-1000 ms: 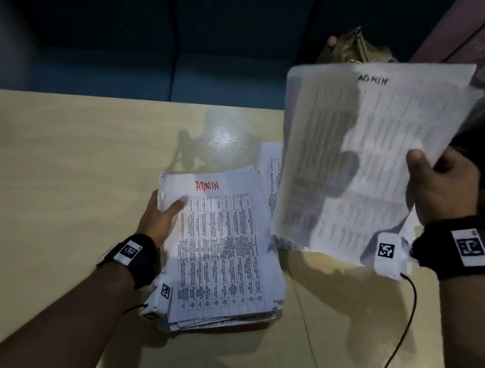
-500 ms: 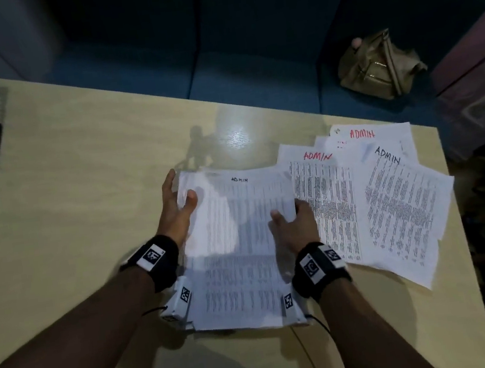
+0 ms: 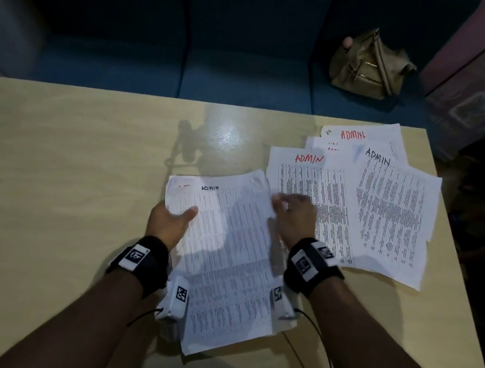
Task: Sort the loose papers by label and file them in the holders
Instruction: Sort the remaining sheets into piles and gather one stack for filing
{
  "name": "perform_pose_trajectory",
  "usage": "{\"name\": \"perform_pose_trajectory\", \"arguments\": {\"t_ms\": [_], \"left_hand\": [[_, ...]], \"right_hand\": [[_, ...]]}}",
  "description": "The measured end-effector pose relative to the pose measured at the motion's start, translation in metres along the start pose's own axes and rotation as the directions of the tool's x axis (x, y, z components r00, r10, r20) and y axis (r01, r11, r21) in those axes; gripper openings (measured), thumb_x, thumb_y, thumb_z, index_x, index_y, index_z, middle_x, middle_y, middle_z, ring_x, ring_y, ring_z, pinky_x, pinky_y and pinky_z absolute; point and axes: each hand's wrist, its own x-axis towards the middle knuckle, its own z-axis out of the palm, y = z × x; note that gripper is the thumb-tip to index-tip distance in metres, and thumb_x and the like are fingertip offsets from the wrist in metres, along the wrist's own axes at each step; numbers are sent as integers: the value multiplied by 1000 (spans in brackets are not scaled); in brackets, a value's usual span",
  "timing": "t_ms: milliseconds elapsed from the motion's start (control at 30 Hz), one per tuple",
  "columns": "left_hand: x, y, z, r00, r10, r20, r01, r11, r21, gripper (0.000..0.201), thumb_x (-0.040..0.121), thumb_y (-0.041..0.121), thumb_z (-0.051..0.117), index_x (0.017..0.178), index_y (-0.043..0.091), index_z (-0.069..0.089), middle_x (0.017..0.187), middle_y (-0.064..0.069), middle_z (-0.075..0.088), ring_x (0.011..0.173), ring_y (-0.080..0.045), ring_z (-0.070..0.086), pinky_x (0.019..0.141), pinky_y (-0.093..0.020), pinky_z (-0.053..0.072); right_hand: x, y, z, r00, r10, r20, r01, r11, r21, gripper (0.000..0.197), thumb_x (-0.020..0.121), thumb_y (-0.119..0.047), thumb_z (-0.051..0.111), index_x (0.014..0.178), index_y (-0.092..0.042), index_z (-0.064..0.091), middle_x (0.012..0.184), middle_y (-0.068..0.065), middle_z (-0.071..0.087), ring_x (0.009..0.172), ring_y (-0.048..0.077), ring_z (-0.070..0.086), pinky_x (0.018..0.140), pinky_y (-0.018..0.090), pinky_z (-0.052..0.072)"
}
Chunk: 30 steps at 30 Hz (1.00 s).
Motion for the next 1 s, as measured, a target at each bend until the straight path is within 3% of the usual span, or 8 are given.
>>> {"name": "perform_pose_trajectory", "arguments": {"t_ms": [100,200,300,367,467,600,767,1000], "left_hand": [[3,-3,-1,999,-24,28,23,1000,18,42,84,29,74,122,16,62,104,3,65,93,-19,63,75,-25,46],[2,-1,2,998,-41,54,44,998,-49,42,79,36,78,116,22,65,103,8,68,94,-16,65,75,-27,48],[2,3,5,997,-53,52,56,996,-74,43,74,37,81,112,24,67,102,7,69,94,-15,65,78,-28,49],[4,4,5,998,-56,40,58,997,-52,40,74,35,82,110,24,67,103,3,69,95,-19,65,82,-30,49],[3,8,5,999,-42,27,43,999,-16,31,76,34,80,102,27,65,97,2,69,91,-21,66,81,-30,50],[-1,11,11,999,-15,30,15,1000,-11,32,77,31,79,104,23,65,92,2,69,80,-15,64,70,-27,48],[0,10,23,999,-21,42,20,1000,9,41,79,30,78,110,8,65,74,4,61,63,-12,55,58,-23,45],[0,8,18,996,-24,87,19,998,51,40,81,34,75,117,22,63,102,2,67,87,-15,63,65,-23,46]], "right_hand": [[22,30,-42,919,256,-301,-286,956,-61,47,82,-45,67,121,-21,56,136,14,45,126,35,42,105,50,37],[26,51,-68,850,464,-250,-486,873,-30,71,82,-38,70,137,-9,35,141,19,34,131,37,31,105,49,29],[29,62,-70,894,425,-142,-404,902,154,60,86,-25,68,133,-3,39,120,16,52,105,34,56,80,33,50],[29,63,-78,934,332,-130,-314,938,145,39,91,-24,62,119,1,53,95,11,58,85,29,62,62,24,45],[36,75,-113,926,294,-238,-254,949,185,34,93,-28,59,110,1,60,94,17,63,90,33,63,70,30,46],[41,129,-160,828,410,-383,-435,900,24,43,89,-33,59,112,4,60,110,28,63,99,45,60,82,45,50],[40,169,-173,790,514,-335,-573,813,-105,51,88,-41,60,112,4,61,113,31,58,96,45,59,79,44,50],[38,160,-172,750,563,-346,-534,825,183,51,89,-24,63,136,-13,43,129,25,54,110,42,57,87,41,48]]}}
